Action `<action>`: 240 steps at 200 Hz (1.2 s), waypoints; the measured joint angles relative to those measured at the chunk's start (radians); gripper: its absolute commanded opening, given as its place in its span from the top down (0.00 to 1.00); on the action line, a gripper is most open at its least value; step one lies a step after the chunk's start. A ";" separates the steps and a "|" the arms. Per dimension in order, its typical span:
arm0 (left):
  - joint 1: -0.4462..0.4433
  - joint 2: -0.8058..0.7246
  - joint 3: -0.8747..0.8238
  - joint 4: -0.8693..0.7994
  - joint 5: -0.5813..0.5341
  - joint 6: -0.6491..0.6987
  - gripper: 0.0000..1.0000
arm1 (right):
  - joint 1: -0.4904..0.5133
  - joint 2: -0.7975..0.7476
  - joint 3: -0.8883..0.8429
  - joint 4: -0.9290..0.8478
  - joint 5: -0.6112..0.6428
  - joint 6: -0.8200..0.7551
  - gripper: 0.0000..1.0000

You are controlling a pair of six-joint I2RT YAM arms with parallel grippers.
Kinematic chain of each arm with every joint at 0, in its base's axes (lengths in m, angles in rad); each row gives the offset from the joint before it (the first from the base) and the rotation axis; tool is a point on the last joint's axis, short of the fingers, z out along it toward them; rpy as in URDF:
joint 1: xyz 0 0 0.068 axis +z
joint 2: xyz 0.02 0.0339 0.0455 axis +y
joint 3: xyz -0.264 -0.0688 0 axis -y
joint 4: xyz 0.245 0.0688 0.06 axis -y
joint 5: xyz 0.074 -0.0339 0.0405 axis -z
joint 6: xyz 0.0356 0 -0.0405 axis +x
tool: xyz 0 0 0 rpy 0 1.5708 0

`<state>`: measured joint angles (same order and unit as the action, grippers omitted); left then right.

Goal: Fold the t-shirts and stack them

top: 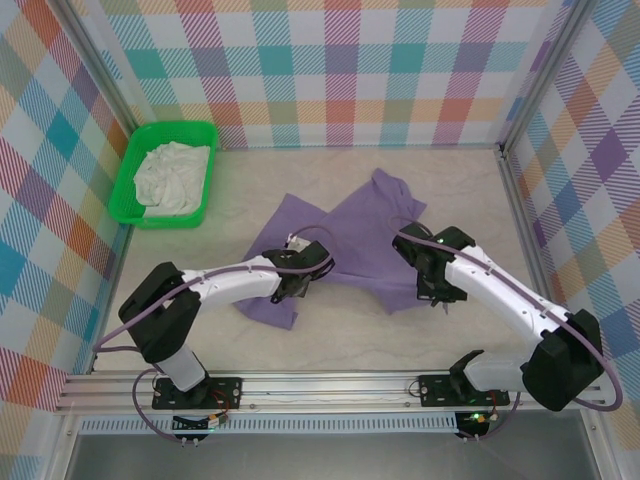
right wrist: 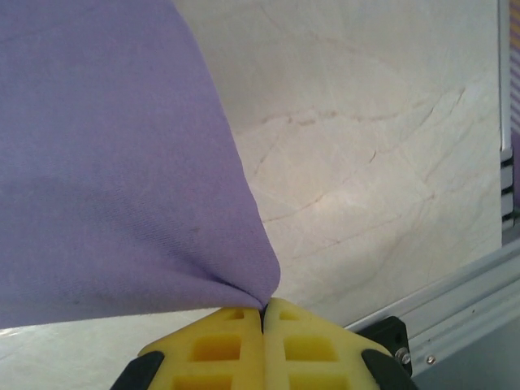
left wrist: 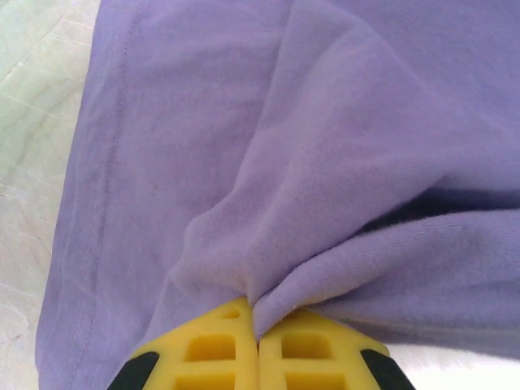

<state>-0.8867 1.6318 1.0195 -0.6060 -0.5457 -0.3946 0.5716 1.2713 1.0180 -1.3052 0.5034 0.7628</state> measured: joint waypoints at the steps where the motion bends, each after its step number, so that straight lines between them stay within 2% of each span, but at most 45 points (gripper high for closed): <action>1: -0.002 -0.002 0.000 -0.002 0.000 0.000 1.00 | -0.002 0.000 -0.002 0.001 -0.001 0.000 1.00; 75: -0.158 -0.203 0.166 -0.134 0.144 0.060 1.00 | -0.137 -0.012 -0.079 0.136 -0.070 -0.023 1.00; 120: -0.199 -0.150 0.181 -0.165 0.230 0.090 1.00 | -0.195 -0.013 -0.115 0.195 -0.082 -0.045 1.00; 124: -0.202 -0.135 0.182 -0.166 0.237 0.093 0.96 | -0.202 -0.015 -0.119 0.200 -0.082 -0.045 1.00; 134: -0.214 -0.084 0.182 -0.152 0.254 0.103 0.77 | -0.219 -0.022 -0.127 0.208 -0.081 -0.046 1.00; 155: -0.256 0.028 0.195 -0.127 0.301 0.117 0.50 | -0.259 -0.043 -0.140 0.219 -0.078 -0.048 1.00; 172: -0.295 0.089 0.219 -0.113 0.335 0.131 0.34 | -0.282 -0.058 -0.142 0.224 -0.078 -0.053 1.00; 192: -0.319 0.103 0.245 -0.117 0.332 0.130 0.17 | -0.294 -0.071 -0.142 0.232 -0.078 -0.068 0.73; 202: -0.322 0.098 0.258 -0.129 0.301 0.130 0.12 | -0.297 -0.072 -0.142 0.236 -0.079 -0.076 0.58; 210: -0.318 0.094 0.266 -0.137 0.272 0.123 0.11 | -0.298 -0.072 -0.142 0.240 -0.080 -0.087 0.51; 224: -0.290 0.075 0.272 -0.164 0.229 0.122 0.10 | -0.298 -0.073 -0.138 0.247 -0.087 -0.111 0.43; 240: -0.217 0.036 0.273 -0.195 0.190 0.122 0.10 | -0.298 -0.070 -0.114 0.251 -0.100 -0.135 0.38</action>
<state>-1.1038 1.6676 1.2922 -0.8005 -0.3557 -0.2722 0.2741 1.2011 0.9035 -1.0542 0.4030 0.6281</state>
